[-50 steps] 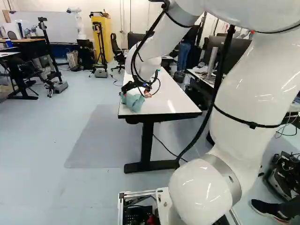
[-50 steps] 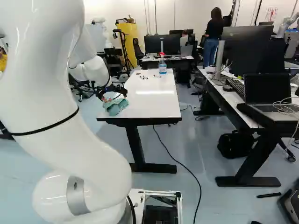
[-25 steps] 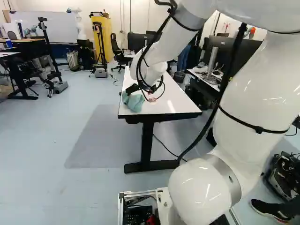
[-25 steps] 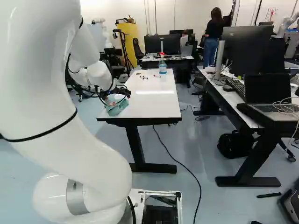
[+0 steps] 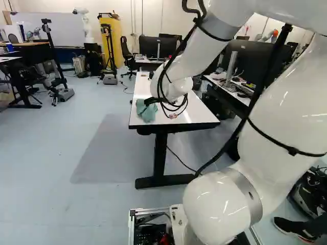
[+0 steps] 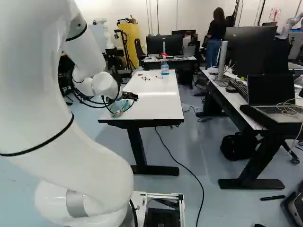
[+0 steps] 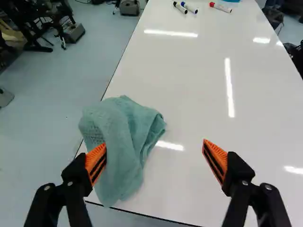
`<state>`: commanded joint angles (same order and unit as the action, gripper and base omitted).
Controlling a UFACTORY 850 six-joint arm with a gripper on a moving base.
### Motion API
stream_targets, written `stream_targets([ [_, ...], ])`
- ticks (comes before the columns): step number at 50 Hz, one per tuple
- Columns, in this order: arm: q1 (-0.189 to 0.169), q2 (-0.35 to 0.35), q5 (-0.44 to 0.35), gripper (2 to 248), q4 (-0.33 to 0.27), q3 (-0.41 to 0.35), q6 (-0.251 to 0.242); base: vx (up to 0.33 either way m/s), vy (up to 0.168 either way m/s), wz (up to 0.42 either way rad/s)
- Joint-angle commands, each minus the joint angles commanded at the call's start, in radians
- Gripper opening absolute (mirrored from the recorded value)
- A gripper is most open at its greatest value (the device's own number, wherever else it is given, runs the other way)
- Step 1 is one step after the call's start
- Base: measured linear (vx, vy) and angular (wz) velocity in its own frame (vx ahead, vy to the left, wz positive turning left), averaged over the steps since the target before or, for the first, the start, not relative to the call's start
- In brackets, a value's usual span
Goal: Clean the table with the green towel
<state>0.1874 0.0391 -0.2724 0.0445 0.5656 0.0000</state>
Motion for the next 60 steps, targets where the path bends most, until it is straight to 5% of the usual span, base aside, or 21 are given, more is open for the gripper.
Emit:
stream_targets([
  [32,-0.097,0.124,-0.309,247,-0.023,-0.246,0.0,0.0,0.0,0.0],
  [60,-0.153,0.196,-0.491,247,-0.036,-0.391,0.0,0.0,0.0,0.0],
])
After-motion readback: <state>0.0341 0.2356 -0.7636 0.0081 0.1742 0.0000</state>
